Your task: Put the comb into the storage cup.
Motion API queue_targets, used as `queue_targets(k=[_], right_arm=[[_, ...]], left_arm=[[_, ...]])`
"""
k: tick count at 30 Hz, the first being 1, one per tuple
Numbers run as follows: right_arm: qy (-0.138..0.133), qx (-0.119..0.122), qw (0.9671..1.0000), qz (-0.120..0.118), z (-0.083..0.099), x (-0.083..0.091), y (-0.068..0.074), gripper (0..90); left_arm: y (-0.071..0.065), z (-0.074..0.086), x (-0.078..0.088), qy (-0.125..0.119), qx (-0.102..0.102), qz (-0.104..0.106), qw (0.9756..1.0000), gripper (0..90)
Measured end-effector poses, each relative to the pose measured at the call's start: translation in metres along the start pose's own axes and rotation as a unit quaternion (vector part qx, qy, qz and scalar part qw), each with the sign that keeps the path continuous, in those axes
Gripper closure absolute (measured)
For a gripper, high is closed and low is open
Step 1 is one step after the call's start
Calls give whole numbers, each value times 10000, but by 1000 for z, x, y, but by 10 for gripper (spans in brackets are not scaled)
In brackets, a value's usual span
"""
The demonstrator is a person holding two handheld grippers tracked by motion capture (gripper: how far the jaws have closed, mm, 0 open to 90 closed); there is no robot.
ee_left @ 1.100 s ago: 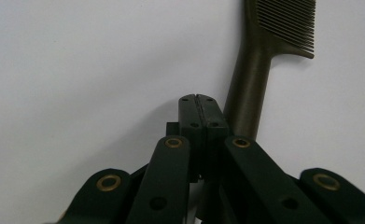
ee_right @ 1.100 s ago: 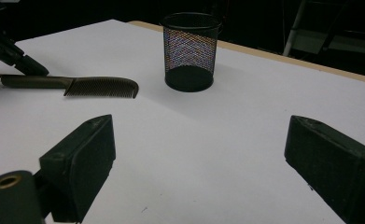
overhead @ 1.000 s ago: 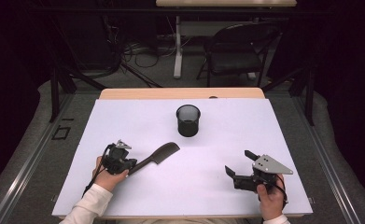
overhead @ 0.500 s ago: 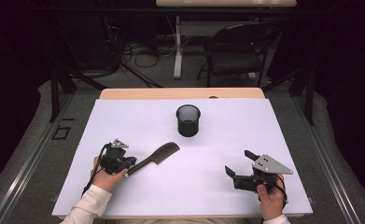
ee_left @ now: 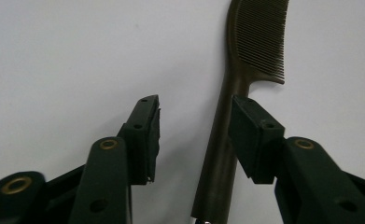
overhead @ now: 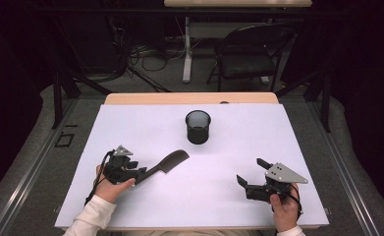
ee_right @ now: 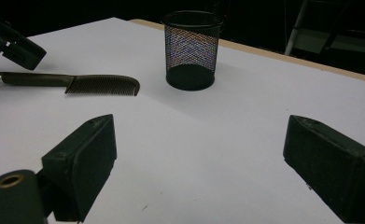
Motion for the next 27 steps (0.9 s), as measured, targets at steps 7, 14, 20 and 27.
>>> queue_targets(k=[7,14,20,27], right_arm=[[-3,16,10000,-5,0,-1,0,95],[-9,6,10000,-7,0,-1,0,95],[17,11,10000,-1,0,-1,0,95],[6,8,10000,-4,0,-1,0,95]], left_arm=[[1,-2,4,-46,-55,-106,9999,463],[3,-4,8,-126,136,209,9996,446],[4,-7,14,-344,48,219,9992,403],[3,-10,19,-340,30,297,9990,213]])
Point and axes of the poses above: each handheld gripper's, and its own axes: x roughly backward along the jaws, z roughly out of its underside, y roughly to its left, the point moved 8 cm from there along -x, roughly forward along the jaws, and after that the axes turned 8 degrees about y, right-handed, at the moved point
